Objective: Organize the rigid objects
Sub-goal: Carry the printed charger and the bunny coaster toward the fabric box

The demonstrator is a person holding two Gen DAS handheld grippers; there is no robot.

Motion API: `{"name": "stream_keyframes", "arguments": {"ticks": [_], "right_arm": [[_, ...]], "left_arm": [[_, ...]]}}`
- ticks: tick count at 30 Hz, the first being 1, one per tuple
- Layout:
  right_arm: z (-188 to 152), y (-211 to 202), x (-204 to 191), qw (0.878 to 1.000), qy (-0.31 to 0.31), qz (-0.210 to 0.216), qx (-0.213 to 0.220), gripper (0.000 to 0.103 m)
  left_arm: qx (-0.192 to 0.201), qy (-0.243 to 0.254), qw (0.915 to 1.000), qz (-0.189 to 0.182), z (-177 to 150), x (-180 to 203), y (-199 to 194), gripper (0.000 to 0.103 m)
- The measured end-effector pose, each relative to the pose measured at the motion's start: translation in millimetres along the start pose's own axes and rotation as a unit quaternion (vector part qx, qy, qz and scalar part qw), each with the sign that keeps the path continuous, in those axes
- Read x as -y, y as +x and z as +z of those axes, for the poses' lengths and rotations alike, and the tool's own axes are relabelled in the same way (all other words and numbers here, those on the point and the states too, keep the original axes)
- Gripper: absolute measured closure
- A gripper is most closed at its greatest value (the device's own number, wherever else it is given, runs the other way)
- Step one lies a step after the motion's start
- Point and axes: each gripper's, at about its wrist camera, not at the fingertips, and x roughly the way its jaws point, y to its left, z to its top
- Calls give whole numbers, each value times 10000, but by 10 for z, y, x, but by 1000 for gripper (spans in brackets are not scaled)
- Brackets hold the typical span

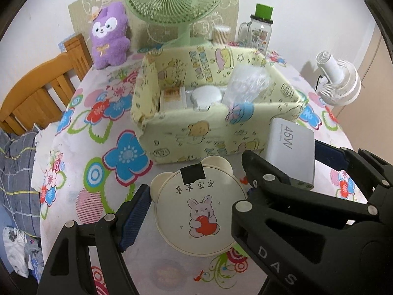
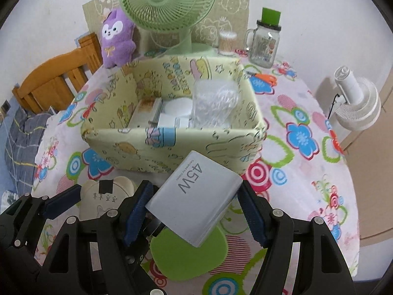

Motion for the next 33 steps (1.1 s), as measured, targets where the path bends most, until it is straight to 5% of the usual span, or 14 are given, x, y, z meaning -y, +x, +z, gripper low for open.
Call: {"name": "stream_keyframes", "arguments": {"ticks": [33], "right_arm": [[334,-837,265,9969,-110,-188,760,30]], "left_arm": [[704,4,9974,117,344,328,-724,22]]}}
